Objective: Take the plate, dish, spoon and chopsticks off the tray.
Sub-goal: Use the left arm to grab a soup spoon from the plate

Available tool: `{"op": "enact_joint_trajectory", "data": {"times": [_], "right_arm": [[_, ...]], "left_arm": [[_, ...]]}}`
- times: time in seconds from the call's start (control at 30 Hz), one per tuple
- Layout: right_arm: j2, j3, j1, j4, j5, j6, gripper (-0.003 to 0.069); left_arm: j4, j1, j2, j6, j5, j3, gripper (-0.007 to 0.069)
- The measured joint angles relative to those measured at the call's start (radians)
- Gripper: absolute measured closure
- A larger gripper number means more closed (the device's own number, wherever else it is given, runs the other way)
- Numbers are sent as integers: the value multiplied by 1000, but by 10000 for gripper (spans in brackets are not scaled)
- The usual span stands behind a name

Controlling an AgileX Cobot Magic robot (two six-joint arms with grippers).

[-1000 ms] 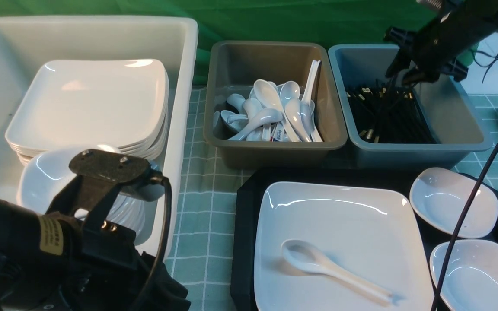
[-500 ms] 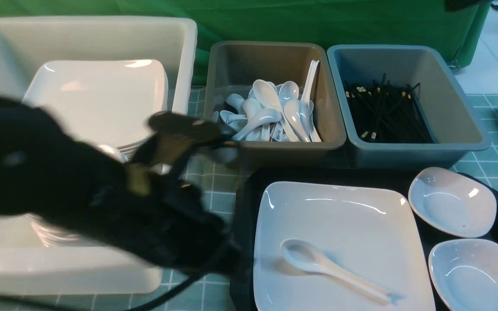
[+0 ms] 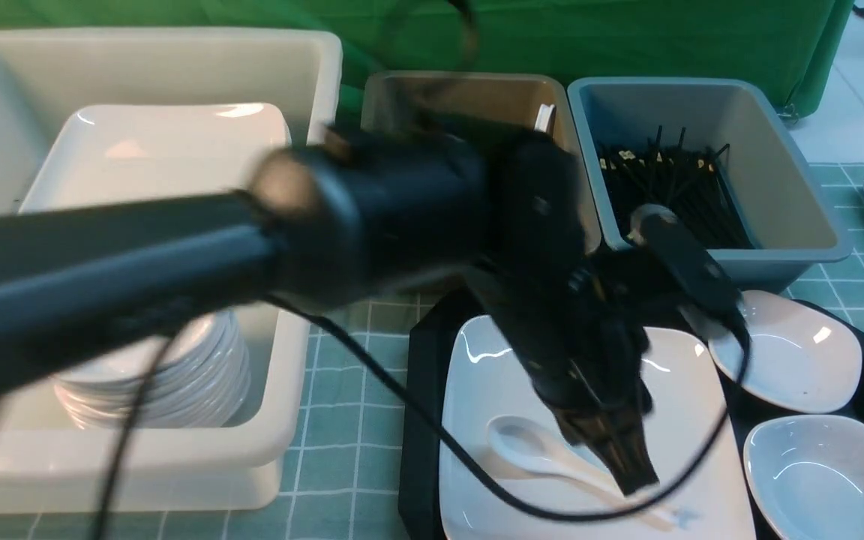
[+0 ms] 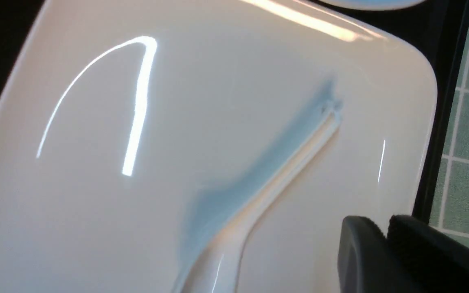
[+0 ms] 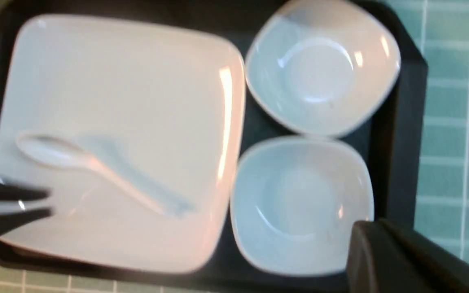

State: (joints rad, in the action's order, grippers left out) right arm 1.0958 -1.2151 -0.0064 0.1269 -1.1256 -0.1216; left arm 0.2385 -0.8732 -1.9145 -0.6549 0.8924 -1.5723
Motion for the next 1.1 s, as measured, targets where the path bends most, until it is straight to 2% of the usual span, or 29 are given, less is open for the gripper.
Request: {"op": "enact_joint_trajectory", "data": {"times": [0.03, 0.07, 0.1, 0.13, 0.3, 0.43, 0.53, 0.6, 0.7, 0.73, 0.77, 0.8, 0.87, 0.9, 0.93, 1.1], "right_arm": [[-30, 18, -2, -1, 0, 0, 637], [-99, 43, -9, -3, -3, 0, 637], [-104, 44, -9, -3, -3, 0, 637], [-144, 45, -9, -2, -3, 0, 637], [-202, 45, -9, -2, -4, 10, 638], [-208, 45, -9, -2, -4, 17, 638], [-208, 45, -9, -2, -5, 19, 638], [-208, 45, -9, -2, -5, 20, 638], [-208, 45, -9, -2, -5, 22, 638], [-208, 45, -9, -2, -5, 22, 638], [-208, 45, -9, -2, -5, 24, 638], [-208, 45, -9, -2, -5, 24, 638], [-208, 45, -9, -2, -5, 24, 638], [-208, 45, -9, -2, -5, 24, 638], [-208, 45, -9, -2, -5, 24, 638], [-208, 46, -9, -2, -4, 24, 638]], "left_arm": [[0, -11, -21, -31, -3, -8, 510], [-4, -33, -63, -65, -20, -15, 444], [-6, -35, -68, -72, -25, -16, 435], [-12, -52, -101, -82, -57, -16, 356], [-51, -64, -166, -98, -173, -17, 153], [-98, -64, -208, -100, -212, -18, 53], [-124, -64, -230, -92, -218, -22, 43], [-130, -64, -233, -89, -213, -27, 57], [-119, -64, -237, -75, -188, -31, 188], [-118, -64, -237, -74, -186, -31, 201], [-116, -66, -236, -73, -164, -32, 381], [-119, -66, -235, -71, -162, -32, 381], [-140, -66, -227, -51, -145, -32, 527], [-153, -66, -220, -29, -130, -32, 565], [-163, -65, -213, -8, -119, -31, 587], [-177, -39, -142, 102, -96, -70, 594]]}}
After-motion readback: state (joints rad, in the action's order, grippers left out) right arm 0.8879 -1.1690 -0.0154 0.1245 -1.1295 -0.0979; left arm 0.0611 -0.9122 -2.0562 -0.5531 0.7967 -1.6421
